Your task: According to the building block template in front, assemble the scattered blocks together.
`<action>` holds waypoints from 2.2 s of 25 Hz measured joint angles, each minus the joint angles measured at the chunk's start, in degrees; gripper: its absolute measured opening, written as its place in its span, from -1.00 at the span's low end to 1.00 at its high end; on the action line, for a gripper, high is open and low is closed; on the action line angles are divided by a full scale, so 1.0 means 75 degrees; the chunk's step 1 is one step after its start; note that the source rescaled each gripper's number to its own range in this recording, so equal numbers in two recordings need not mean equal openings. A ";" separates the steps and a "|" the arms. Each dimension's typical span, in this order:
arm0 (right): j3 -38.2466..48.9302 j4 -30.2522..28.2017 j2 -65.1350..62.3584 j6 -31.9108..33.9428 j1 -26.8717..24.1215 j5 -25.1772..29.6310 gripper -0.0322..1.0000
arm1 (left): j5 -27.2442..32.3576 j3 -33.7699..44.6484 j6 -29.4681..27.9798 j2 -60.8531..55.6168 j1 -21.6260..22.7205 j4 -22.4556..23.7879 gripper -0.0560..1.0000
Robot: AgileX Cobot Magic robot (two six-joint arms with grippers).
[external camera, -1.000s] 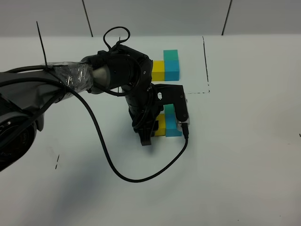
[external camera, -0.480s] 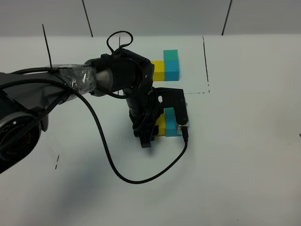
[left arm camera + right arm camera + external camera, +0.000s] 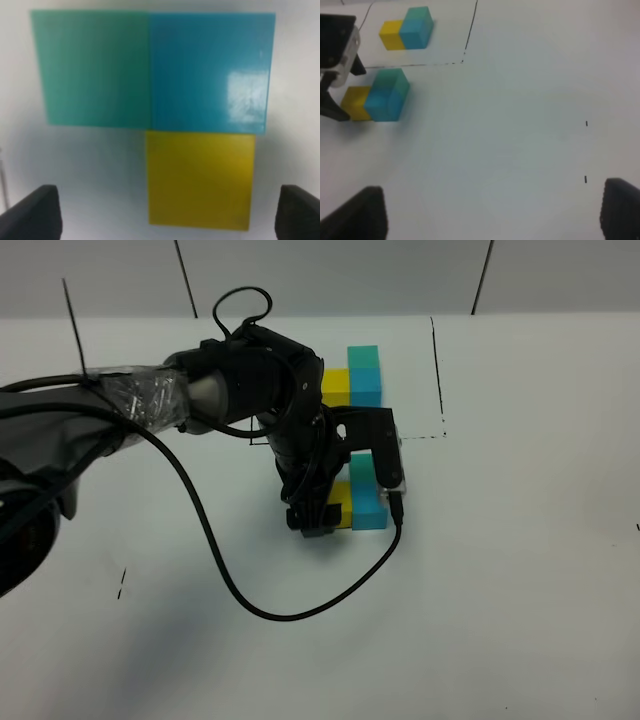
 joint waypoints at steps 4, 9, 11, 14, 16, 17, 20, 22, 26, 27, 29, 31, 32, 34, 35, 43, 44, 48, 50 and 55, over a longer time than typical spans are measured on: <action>0.0000 0.0000 0.0000 0.0000 0.0000 0.0000 0.48 | 0.0041 0.0000 0.0000 -0.0781 0.0000 0.0096 1.00; 0.0000 0.0000 0.0000 0.0000 0.0000 0.0000 0.48 | 0.0051 0.0006 -0.0017 -0.1669 0.0000 0.0175 1.00; 0.0000 0.0000 0.0000 0.0000 0.0000 0.0000 0.48 | 0.0054 0.0006 -0.0075 -0.1959 0.0008 0.0175 1.00; 0.0000 0.0000 0.0000 0.0000 0.0000 0.0000 0.48 | 0.0037 0.0006 -0.0522 -0.2293 0.0082 0.0283 1.00; 0.0000 0.0000 0.0000 0.0000 0.0000 0.0000 0.48 | 0.0010 0.0006 -0.1121 -0.2516 0.0209 0.0488 1.00; 0.0000 0.0000 0.0000 0.0000 0.0000 0.0000 0.48 | 0.0040 0.0006 -0.1527 -0.2642 0.0297 0.0618 1.00; 0.0000 0.0000 0.0000 0.0000 0.0000 0.0000 0.48 | 0.0521 0.0006 -0.2704 -0.2999 0.0783 0.1001 1.00; 0.0000 0.0000 0.0000 0.0000 0.0000 0.0000 0.48 | 0.0969 0.0006 -0.3382 -0.3200 0.1197 0.1220 1.00; 0.0000 0.0000 0.0000 0.0000 0.0000 0.0000 0.48 | 0.1366 0.0157 -0.4209 -0.3623 0.2173 0.1339 1.00; 0.0000 0.0000 0.0000 0.0000 0.0000 0.0000 0.48 | 0.1425 0.0240 -0.4327 -0.3741 0.2419 0.1339 1.00; 0.0000 0.0000 0.0000 0.0000 0.0000 0.0000 0.48 | 0.1553 0.0459 -0.4505 -0.4062 0.2853 0.1342 1.00; 0.0000 0.0000 0.0000 0.0000 0.0000 0.0000 0.48 | 0.1639 0.0805 -0.4598 -0.4414 0.3228 0.1351 1.00; 0.0000 0.0000 0.0000 0.0000 0.0000 0.0000 0.48 | 0.1646 0.0985 -0.4665 -0.4635 0.3348 0.1351 1.00; 0.0000 0.0000 0.0000 0.0000 0.0000 0.0000 0.48 | 0.1606 0.1446 -0.4755 -0.5105 0.3555 0.1351 1.00; 0.0000 0.0000 0.0000 0.0000 0.0000 0.0000 0.48 | 0.1559 0.1698 -0.4824 -0.5405 0.3618 0.1351 1.00; 0.0000 0.0000 0.0000 0.0000 0.0000 0.0000 0.48 | 0.1810 0.3152 -0.6066 -0.8203 0.3693 0.1350 1.00; 0.0000 0.0000 0.0000 0.0000 0.0000 0.0000 0.48 | 0.1905 0.3292 -0.6241 -0.8577 0.3696 0.1350 1.00; 0.0000 0.0000 0.0000 0.0000 0.0000 -0.0001 0.48 | 0.2102 0.3851 -0.6779 -0.9979 0.3696 0.1350 1.00; 0.0000 0.0000 0.0000 0.0000 0.0000 -0.0001 0.48 | 0.2118 0.4175 -0.7054 -1.0717 0.3696 0.1350 1.00; 0.0000 0.0000 0.0000 0.0000 0.0000 -0.0001 0.48 | 0.2127 0.5285 -0.7347 -1.2257 0.3696 0.1321 0.99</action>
